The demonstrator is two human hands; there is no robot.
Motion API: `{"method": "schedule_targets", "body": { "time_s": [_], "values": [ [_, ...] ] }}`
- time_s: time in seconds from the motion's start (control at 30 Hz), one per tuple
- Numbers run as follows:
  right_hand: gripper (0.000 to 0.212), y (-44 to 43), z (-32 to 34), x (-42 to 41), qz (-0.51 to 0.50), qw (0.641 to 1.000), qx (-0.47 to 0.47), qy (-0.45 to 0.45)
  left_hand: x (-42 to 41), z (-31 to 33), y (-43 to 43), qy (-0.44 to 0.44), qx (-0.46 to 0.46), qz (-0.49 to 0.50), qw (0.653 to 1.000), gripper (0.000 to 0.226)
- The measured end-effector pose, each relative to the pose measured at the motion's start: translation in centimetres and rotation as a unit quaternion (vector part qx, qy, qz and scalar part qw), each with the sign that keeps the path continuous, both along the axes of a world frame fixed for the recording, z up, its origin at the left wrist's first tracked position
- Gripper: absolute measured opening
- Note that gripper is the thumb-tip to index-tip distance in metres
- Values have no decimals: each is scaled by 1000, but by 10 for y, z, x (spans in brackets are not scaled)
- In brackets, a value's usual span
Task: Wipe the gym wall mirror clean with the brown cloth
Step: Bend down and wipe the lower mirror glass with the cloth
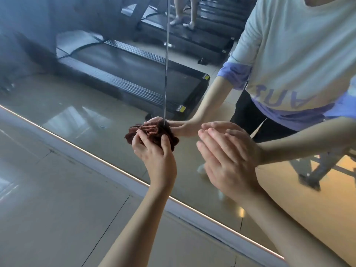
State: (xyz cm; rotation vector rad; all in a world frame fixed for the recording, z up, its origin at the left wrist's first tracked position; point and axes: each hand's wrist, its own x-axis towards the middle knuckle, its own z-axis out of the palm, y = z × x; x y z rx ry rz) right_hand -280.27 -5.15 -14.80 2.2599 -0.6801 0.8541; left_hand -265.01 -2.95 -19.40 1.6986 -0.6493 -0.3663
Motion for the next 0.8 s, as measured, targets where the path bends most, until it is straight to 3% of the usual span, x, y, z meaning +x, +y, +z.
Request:
{"method": "schedule_targets", "body": {
  "time_s": [0.4, 0.7, 0.8],
  "values": [
    [36, 20, 3, 19, -63, 996, 51, -45, 7, 16, -14, 134, 12, 67, 989, 59],
    [34, 13, 26, 81, -47, 999, 7, -2, 43, 16, -20, 229, 56, 58, 970, 58],
    [33, 4, 26, 96, -39, 999, -5, 29, 60, 18, -27, 303, 77, 88, 946, 59]
  ]
}}
